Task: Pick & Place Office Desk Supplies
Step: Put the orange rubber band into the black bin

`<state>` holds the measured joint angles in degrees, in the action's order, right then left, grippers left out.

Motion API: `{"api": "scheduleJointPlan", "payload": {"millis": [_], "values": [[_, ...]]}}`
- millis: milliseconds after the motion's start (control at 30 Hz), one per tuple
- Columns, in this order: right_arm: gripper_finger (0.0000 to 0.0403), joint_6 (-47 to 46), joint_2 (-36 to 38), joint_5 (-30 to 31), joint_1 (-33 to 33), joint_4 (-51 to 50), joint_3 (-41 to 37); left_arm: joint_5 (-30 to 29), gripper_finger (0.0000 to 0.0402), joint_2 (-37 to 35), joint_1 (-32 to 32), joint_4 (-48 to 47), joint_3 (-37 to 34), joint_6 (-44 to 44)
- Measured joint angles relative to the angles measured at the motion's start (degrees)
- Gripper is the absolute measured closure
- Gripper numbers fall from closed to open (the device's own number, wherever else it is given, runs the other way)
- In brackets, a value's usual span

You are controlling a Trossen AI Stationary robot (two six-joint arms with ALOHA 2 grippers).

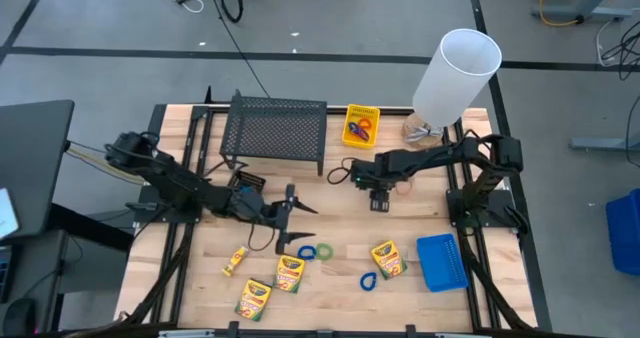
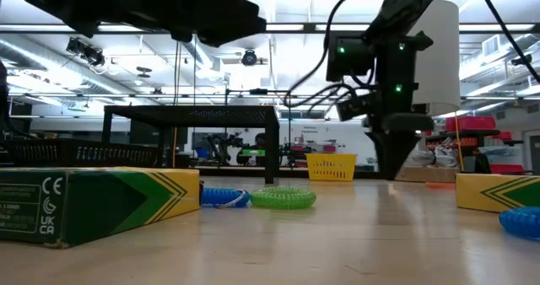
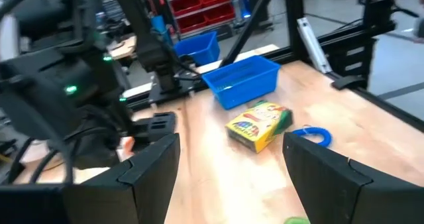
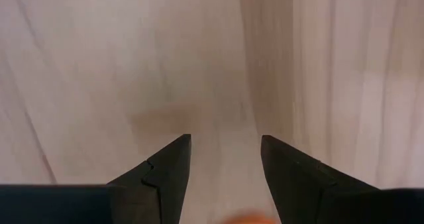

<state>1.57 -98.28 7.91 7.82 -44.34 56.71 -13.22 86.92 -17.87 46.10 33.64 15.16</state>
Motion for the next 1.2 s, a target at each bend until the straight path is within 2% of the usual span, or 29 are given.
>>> {"api": "scheduleJointPlan", "payload": {"millis": [333, 467, 633, 800, 1200], "values": [[0.0210, 0.62, 0.00, -0.08, 3.45, -8.35, 0.00, 4.81, 0.0126, 7.82, 4.82, 8.78, -0.02, -0.42], [0.0210, 0.60, 0.04, -0.33, 3.69, -12.20, 0.00, 5.58, 0.0126, 8.19, 6.81, 8.90, -0.02, -0.57], [0.0210, 0.20, 0.07, -3.46, 3.69, -17.04, -0.02, 9.02, 0.0126, 8.19, 9.20, 8.85, -0.02, -1.77], [0.0210, 0.90, 0.09, -5.19, 3.69, -15.74, -0.11, 12.57, 0.0126, 8.19, 10.17, 9.08, -0.02, -3.82], [0.0211, 1.72, 0.89, -7.98, 8.12, -6.73, -9.31, 13.49, 0.0126, 8.17, 9.55, 9.45, 0.01, -4.32]]}}
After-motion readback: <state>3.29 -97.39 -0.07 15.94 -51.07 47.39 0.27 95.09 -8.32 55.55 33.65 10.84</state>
